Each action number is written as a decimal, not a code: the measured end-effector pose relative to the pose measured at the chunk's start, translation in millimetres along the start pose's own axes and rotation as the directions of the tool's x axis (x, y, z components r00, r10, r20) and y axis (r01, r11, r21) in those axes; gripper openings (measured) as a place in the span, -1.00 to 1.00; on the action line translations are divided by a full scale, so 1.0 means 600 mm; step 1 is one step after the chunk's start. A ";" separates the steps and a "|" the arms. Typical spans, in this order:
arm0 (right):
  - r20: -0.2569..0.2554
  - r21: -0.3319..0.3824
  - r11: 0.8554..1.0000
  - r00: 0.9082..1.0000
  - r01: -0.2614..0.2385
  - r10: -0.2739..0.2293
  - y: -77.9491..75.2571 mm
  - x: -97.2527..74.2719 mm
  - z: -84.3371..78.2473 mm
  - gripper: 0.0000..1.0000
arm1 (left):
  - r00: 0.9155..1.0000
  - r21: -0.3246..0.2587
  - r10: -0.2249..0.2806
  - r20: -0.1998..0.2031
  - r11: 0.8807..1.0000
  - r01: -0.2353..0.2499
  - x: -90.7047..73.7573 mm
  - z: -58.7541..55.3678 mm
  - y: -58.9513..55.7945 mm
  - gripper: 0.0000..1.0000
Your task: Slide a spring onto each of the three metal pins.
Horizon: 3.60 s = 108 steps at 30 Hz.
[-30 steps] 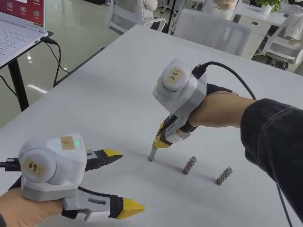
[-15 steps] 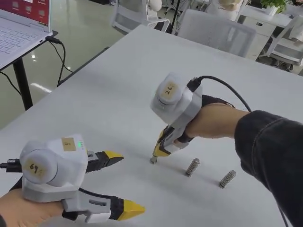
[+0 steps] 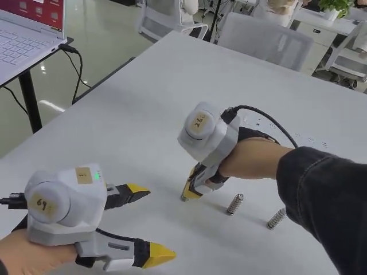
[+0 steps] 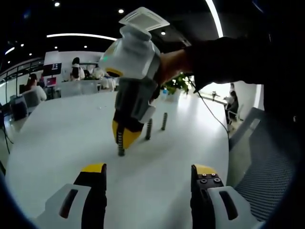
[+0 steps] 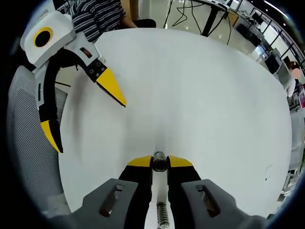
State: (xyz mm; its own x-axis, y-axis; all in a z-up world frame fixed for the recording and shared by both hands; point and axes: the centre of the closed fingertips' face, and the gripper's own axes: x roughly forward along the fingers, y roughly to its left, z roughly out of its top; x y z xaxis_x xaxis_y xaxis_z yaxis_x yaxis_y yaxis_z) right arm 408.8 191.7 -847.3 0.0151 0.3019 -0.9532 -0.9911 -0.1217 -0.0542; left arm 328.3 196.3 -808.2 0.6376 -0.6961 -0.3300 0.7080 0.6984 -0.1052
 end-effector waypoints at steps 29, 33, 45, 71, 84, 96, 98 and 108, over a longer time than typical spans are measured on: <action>0.004 0.012 1.000 1.000 -0.006 0.006 0.003 0.005 -0.003 -0.67 | 1.000 -0.005 0.004 0.005 1.000 -0.004 0.000 0.001 0.000 0.34; 0.005 0.018 1.000 1.000 -0.004 0.004 0.001 0.001 -0.010 -0.64 | 1.000 -0.004 0.004 0.003 1.000 -0.004 0.000 0.001 0.000 0.33; 0.011 0.046 0.999 1.000 -0.001 0.001 0.001 -0.009 -0.031 -0.50 | 1.000 0.002 -0.005 0.001 1.000 0.005 0.004 0.005 -0.004 0.34; 0.092 0.134 0.989 0.993 0.068 -0.081 -0.020 -0.041 -0.068 0.10 | 1.000 0.011 -0.005 -0.013 1.000 0.005 0.006 0.018 -0.007 0.35; 0.132 0.192 0.972 0.978 0.137 -0.164 -0.035 -0.062 -0.094 0.56 | 1.000 0.021 -0.003 -0.021 1.000 0.003 0.003 0.025 -0.014 0.36; 0.201 0.297 0.936 0.946 0.190 -0.256 -0.055 -0.098 -0.114 0.74 | 1.000 0.015 0.003 -0.029 1.000 -0.002 -0.003 0.028 -0.015 0.36; 0.208 0.314 0.929 0.940 0.199 -0.272 -0.057 -0.104 -0.118 0.76 | 1.000 0.012 0.002 -0.030 1.000 -0.002 -0.004 0.028 -0.016 0.36; 0.244 0.392 0.893 0.911 0.220 -0.331 -0.061 -0.130 -0.140 0.81 | 0.999 0.011 0.001 -0.034 1.000 -0.001 -0.005 0.034 -0.015 0.37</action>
State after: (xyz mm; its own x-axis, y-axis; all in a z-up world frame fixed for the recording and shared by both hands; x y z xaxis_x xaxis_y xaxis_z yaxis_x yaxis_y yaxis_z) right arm 455.3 92.9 -795.9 0.3099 0.5461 -0.7783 -0.9339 0.3284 -0.1414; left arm 326.1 188.8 -787.2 0.6277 -0.6893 -0.3616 0.7107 0.6970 -0.0949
